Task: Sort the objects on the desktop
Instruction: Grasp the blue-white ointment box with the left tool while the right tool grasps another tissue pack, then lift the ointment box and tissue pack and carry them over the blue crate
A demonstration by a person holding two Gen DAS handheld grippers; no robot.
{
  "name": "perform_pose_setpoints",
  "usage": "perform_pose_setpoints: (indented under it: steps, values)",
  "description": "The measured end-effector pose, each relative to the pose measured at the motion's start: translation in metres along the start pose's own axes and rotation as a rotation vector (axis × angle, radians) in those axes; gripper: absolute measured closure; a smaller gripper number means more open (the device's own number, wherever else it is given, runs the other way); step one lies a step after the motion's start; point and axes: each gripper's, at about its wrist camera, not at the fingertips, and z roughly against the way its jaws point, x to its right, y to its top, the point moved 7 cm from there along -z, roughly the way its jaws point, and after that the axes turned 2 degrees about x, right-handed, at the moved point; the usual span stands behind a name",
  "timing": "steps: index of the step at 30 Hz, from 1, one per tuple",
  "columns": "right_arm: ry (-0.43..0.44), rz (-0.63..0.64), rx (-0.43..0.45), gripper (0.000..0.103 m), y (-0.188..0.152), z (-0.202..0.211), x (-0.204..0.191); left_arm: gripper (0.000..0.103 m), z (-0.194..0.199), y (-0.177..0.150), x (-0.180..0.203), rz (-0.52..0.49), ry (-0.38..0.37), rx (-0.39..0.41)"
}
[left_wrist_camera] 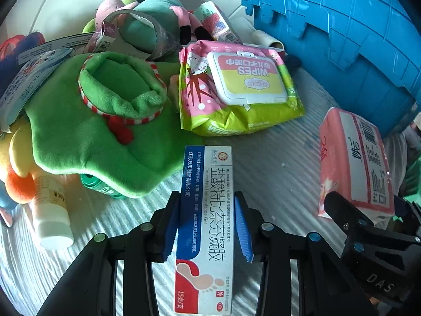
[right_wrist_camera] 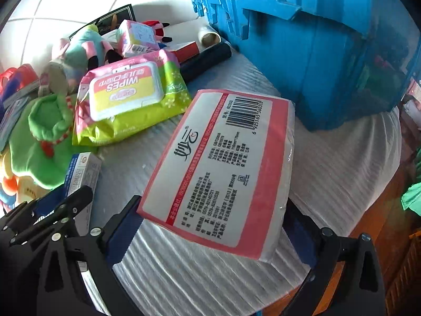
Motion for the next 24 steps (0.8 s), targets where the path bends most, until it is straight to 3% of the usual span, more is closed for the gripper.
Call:
perform_pose_setpoints:
  steps: [2, 13, 15, 24]
  values:
    - [0.005, -0.007, 0.002, 0.001, 0.000, 0.001, 0.001, 0.062, -0.005, -0.004, 0.001, 0.017, -0.007, -0.029]
    - [0.006, -0.033, 0.036, 0.000, 0.021, -0.021, 0.003, 0.064, -0.002, -0.007, -0.006, 0.024, 0.023, 0.012]
    - [-0.010, -0.013, 0.032, 0.006, 0.021, -0.023, 0.003, 0.064, 0.002, -0.007, -0.009, 0.028, 0.031, 0.024]
    - [0.029, 0.053, 0.012, 0.007, 0.008, 0.004, -0.003, 0.064, 0.029, 0.001, -0.021, 0.059, 0.056, 0.063]
